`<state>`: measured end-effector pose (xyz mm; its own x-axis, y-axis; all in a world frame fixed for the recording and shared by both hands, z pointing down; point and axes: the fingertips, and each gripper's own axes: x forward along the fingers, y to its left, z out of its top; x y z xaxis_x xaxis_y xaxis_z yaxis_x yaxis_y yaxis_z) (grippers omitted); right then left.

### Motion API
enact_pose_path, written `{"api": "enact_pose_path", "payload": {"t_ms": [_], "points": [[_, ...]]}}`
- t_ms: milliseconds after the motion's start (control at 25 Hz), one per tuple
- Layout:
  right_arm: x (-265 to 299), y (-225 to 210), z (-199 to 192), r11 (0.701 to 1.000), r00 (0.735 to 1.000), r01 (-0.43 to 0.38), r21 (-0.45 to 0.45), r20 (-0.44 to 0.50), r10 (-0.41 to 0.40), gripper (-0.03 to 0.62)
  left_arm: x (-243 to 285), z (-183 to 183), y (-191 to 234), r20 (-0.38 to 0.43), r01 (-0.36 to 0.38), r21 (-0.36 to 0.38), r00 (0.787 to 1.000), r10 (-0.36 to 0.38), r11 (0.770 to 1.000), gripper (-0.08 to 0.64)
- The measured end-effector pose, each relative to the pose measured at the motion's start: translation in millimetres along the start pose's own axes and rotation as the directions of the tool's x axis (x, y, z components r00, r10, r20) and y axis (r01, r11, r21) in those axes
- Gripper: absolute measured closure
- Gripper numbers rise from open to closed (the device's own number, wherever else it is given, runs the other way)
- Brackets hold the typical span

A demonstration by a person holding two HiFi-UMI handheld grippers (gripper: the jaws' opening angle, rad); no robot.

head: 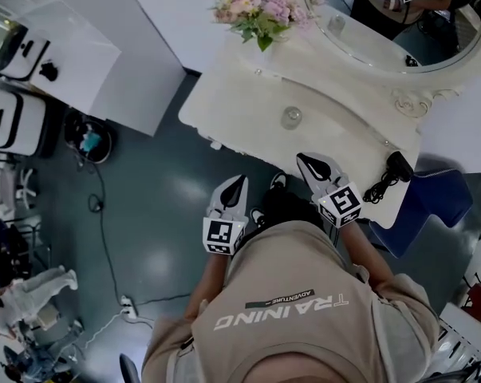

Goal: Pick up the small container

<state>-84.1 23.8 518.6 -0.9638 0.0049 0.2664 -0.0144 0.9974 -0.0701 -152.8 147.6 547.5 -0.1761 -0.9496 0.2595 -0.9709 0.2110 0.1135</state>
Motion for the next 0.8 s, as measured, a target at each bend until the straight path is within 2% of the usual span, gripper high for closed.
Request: {"api": "enact_pose_path", "payload": {"t_ms": [440, 680, 800], "points": [[54.1, -100.0, 10.6, 0.997, 0.996, 0.063, 0.053, 0.062, -0.066, 0.589, 108.3, 53.3, 32.0, -0.033, 0.068, 0.086, 0.997, -0.065, 0.994, 0.541], [60.6, -131.3, 18.7, 0.99, 0.991, 0.078, 0.12, 0.096, -0.089, 0.589, 156.8, 68.5, 33.6, -0.047, 0.14, 0.057, 0.989, -0.137, 0.989, 0.541], [55.6, -135.3, 13.8, 0.988, 0.991, 0.101, 0.114, 0.08, -0.11, 0.589, 172.9, 70.8, 28.5, -0.062, 0.169, 0.06, 0.984, -0.165, 0.984, 0.541]]}}
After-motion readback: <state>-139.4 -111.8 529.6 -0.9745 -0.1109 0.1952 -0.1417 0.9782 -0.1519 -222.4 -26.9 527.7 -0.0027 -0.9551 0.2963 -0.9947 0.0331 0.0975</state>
